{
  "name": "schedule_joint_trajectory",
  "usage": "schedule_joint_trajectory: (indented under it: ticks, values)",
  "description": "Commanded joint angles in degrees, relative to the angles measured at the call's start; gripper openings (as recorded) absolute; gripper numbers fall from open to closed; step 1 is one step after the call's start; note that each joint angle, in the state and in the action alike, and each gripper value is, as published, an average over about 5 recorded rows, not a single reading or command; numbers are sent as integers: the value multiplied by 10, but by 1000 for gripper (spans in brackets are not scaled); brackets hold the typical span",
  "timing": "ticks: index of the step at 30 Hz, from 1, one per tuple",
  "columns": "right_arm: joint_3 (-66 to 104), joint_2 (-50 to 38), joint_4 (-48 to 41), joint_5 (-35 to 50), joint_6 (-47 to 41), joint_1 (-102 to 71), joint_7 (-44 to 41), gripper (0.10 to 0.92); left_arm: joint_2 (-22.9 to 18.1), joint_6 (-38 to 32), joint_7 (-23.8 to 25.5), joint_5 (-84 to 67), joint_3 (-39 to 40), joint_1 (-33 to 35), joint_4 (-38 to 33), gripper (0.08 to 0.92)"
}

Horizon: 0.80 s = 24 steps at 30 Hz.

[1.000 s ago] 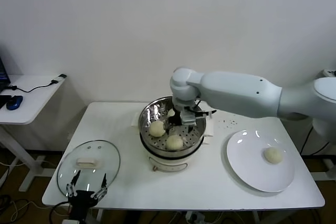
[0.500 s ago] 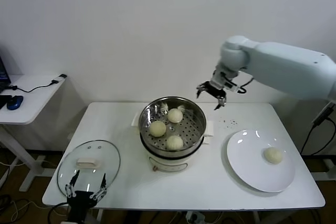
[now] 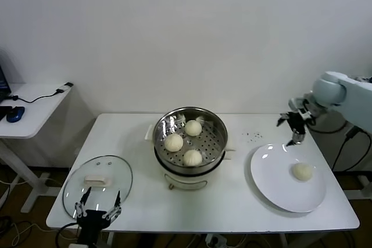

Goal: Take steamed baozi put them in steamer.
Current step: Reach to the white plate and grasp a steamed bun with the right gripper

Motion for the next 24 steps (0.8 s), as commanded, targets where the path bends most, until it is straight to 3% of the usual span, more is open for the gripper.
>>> schedule_joint_trajectory:
  ticks: [1,16,24]
  values:
    - [166,-72,-54,-103,-19,-218,-15,823,0,7,0,1,-1,1,-6,823]
    - [327,34,-183,-188,29,-332,-15,823,-4,10,-2,12,-3,2,4,823]
    - [325,65,-198,-190,34,-327,-21,823,-7,12,-3,17,-3,0,6,823]
